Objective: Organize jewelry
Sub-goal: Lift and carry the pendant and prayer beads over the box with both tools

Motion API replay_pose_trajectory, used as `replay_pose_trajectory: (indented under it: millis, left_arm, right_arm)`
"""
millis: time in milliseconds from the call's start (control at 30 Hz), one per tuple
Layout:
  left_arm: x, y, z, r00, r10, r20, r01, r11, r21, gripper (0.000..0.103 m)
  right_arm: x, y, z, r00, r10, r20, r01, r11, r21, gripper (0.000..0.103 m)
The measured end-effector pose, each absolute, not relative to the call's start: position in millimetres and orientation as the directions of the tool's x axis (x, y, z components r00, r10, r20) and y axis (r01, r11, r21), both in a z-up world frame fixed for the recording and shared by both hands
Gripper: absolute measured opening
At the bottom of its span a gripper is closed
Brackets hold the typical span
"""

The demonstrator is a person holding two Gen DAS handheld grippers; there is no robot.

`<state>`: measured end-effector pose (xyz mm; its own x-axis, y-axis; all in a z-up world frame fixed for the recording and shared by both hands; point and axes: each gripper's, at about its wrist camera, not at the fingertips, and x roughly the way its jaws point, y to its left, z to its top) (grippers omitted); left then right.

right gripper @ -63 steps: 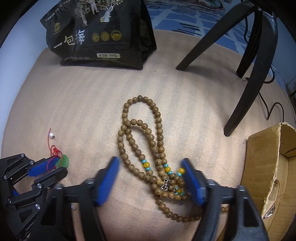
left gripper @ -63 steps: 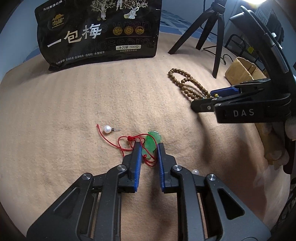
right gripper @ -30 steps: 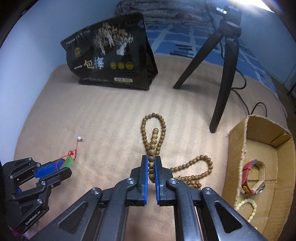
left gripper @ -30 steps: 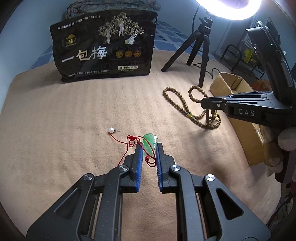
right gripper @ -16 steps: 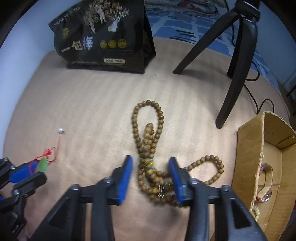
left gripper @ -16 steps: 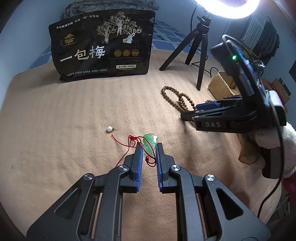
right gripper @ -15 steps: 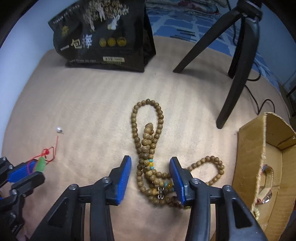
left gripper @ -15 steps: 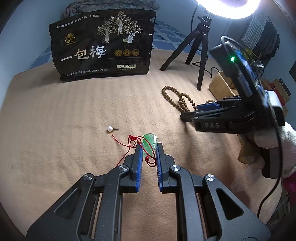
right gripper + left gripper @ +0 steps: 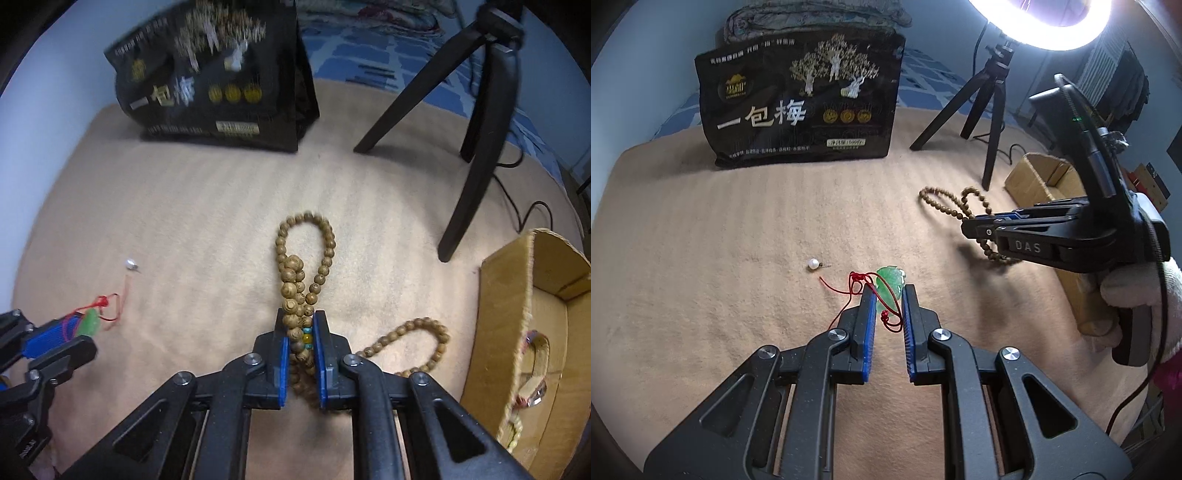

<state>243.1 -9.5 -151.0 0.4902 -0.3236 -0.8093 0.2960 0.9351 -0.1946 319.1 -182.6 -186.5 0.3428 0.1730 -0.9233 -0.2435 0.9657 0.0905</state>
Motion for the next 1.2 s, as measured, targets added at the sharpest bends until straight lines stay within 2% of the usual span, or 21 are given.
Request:
replay_pose_trajectory:
  millis: [400, 1200]
  left_arm:
    - [219.8, -24.9, -109.1, 0.521, -0.368, -0.771, 0.334, 0.918, -0.213, 0.012]
    - [178.1, -77.4, -46.8, 0.543, -0.44, -0.715, 0.436, 0.876, -0.208, 0.012]
  right_arm:
    - [285.0, -213.7, -118.4, 0.438, 0.245, -0.865, -0.21, 0.963, 0.167, 0.008]
    - [207.8, -264.2, -2.5, 0.617, 0.258, -0.743, -0.194, 0.965, 0.175, 0.007]
